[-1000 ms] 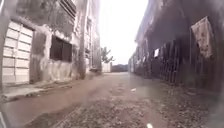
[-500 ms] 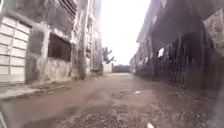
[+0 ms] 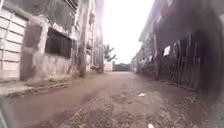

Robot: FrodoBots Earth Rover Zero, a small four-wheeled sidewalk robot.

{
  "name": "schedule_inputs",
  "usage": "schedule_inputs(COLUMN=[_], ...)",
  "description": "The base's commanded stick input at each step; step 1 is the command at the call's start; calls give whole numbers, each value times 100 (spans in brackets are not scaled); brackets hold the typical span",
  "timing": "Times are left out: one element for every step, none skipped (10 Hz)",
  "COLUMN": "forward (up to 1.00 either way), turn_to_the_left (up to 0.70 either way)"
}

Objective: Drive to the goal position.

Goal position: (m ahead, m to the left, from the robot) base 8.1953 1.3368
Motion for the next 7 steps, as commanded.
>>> schedule_inputs(forward=[70, 70, 70, 70, 70, 70, 70], turn_to_the_left=[0, 0, 0, 0, 0, 0, 0])
